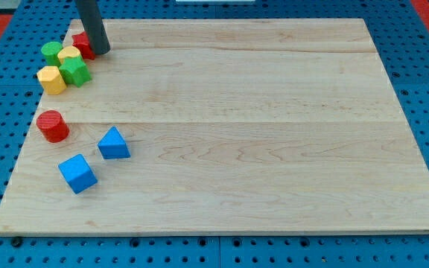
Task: Push the red star to the top left
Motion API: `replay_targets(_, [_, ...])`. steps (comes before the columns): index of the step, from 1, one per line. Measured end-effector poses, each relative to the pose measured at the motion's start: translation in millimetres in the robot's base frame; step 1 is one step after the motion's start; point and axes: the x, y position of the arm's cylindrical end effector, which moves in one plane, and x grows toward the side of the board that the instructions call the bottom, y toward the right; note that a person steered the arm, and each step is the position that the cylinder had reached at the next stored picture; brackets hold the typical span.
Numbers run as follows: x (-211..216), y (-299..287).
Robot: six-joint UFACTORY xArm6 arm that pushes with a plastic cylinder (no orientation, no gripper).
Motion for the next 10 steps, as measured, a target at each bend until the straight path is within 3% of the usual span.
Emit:
replay_targets(1, [33.6, 27.9])
replay_targets(5, [21.0, 17.0])
replay_targets(7, [-11.9, 62.6])
replay_targets(8, [7.5, 101.7])
replay_targets(10, [45.2, 28.2])
